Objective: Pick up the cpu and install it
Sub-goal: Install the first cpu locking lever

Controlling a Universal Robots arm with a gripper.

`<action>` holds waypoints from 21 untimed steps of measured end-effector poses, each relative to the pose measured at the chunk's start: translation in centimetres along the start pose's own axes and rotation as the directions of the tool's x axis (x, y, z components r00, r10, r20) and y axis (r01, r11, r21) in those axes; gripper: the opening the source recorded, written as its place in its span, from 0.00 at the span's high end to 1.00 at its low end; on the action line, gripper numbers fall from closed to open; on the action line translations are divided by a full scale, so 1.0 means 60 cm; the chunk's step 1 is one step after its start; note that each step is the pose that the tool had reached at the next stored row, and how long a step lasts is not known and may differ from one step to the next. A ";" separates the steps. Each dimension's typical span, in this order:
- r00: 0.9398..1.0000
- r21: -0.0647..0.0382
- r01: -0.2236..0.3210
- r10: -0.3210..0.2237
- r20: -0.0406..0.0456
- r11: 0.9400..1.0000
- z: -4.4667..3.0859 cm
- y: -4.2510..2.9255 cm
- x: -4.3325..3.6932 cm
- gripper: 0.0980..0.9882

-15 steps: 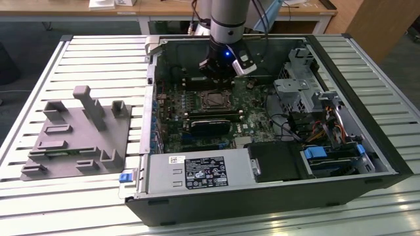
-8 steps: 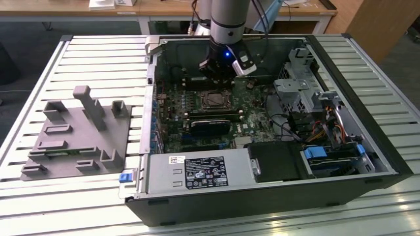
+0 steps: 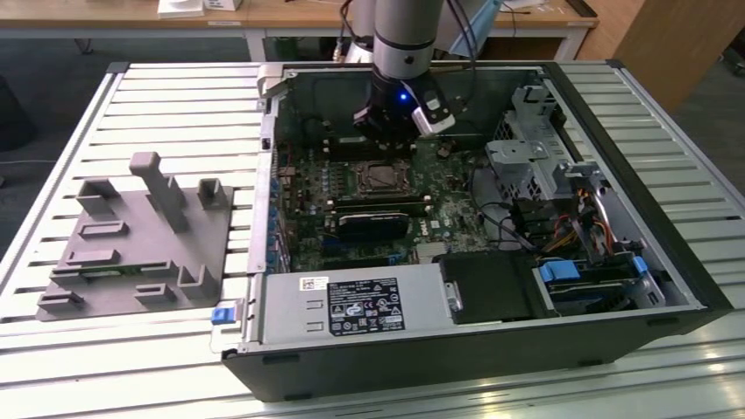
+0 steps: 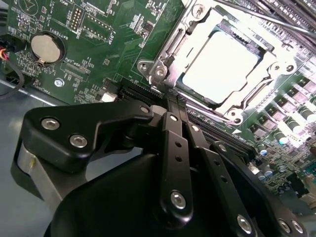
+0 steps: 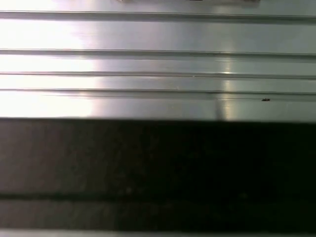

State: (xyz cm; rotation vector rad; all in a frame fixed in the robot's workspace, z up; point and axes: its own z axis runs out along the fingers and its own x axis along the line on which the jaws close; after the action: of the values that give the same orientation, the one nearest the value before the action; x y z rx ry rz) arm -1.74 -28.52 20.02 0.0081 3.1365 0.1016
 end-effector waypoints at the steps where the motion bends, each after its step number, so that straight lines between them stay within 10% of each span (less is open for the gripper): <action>1: 1.000 0.002 0.000 0.000 0.000 1.000 0.000 0.000 0.000 0.99; 12: 1.000 0.009 0.000 0.000 0.000 1.000 0.005 0.002 0.000 0.99; 21: 1.000 0.011 0.000 0.000 0.000 1.000 -0.024 0.003 0.000 0.99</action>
State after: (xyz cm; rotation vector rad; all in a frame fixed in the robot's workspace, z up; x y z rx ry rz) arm -1.71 -28.43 21.48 0.0081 3.1369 0.0845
